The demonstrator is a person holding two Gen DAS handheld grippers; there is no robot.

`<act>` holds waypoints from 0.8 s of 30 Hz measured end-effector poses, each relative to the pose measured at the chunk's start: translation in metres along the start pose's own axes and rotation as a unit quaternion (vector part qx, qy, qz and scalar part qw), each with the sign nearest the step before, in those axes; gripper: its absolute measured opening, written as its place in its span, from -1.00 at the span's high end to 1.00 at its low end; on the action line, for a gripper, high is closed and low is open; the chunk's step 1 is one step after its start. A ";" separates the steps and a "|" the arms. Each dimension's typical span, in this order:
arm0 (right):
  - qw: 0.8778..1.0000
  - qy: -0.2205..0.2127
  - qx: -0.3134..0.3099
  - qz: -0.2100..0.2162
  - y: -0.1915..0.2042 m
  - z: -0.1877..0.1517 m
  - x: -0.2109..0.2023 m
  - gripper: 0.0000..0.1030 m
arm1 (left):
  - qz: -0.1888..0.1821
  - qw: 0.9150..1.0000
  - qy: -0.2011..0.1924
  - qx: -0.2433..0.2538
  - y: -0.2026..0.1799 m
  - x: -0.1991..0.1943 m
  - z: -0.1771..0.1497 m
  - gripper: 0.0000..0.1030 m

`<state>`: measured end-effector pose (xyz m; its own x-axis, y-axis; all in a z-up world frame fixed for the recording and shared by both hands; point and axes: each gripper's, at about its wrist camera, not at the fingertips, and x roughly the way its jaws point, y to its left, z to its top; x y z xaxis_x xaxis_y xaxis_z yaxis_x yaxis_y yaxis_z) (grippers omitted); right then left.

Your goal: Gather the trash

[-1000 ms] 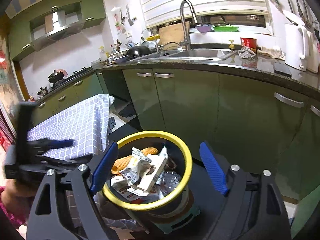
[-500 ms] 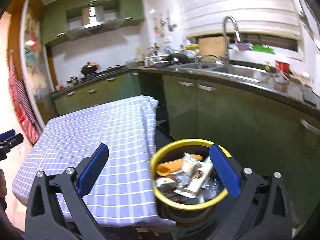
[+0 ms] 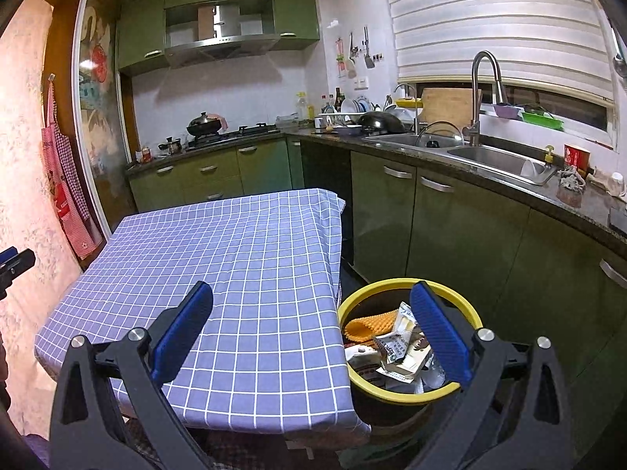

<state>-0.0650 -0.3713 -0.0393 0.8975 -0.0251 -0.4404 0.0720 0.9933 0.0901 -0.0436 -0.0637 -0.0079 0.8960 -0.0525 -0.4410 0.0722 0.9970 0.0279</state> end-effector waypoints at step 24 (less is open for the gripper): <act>1.000 0.004 0.008 -0.003 -0.004 -0.001 0.004 -0.86 | -0.008 1.000 0.007 0.009 -0.005 0.005 0.001 -0.91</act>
<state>-0.0617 -0.3749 -0.0420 0.8933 -0.0306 -0.4484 0.0852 0.9911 0.1019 -0.0391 -0.0692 -0.0089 0.8888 -0.0670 -0.4533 0.0943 0.9948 0.0378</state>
